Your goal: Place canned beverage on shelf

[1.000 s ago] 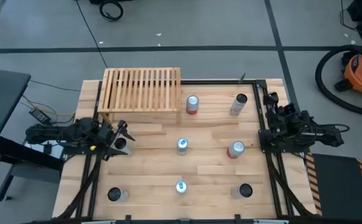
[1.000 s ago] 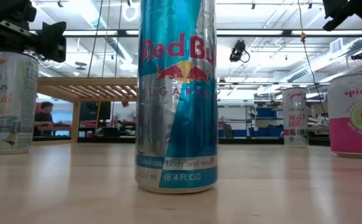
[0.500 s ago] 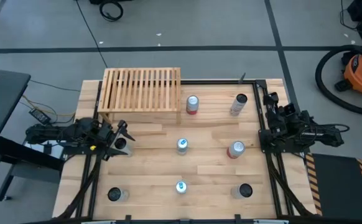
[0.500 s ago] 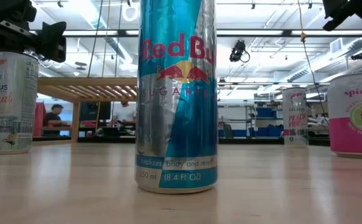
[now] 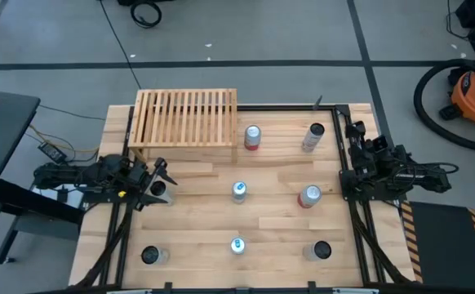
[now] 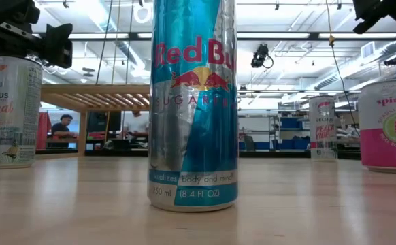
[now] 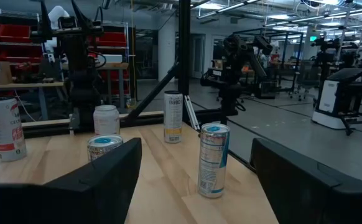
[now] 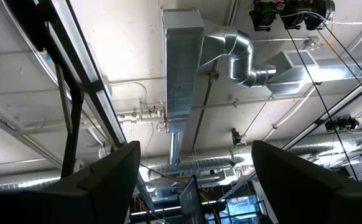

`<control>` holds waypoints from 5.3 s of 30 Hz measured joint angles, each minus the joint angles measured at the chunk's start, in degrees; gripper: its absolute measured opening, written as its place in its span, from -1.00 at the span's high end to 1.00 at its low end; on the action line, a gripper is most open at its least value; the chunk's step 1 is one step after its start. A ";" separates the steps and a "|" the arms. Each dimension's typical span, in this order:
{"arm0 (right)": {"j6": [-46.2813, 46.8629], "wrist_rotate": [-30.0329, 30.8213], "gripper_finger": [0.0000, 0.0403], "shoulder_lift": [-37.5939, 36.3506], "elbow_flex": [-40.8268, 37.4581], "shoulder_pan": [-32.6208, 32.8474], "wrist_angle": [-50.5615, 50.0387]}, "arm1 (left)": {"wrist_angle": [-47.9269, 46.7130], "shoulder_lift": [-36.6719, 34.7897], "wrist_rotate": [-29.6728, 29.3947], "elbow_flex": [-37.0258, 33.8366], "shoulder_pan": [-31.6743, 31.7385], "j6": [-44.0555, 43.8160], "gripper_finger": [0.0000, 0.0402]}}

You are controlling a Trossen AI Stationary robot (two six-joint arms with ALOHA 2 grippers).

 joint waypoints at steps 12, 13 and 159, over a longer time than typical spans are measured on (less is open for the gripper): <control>0.01 0.01 -0.58 0.00 0.00 0.00 0.00 | 0.00 0.00 0.01 0.00 0.02 0.01 -0.56; 0.00 -0.01 -0.58 -0.01 0.00 0.00 0.00 | 0.00 0.02 0.02 0.00 0.01 0.02 -0.56; -15.57 37.21 -0.58 53.29 40.99 -4.49 -46.04 | -42.22 23.34 -15.45 37.90 3.01 1.49 -0.56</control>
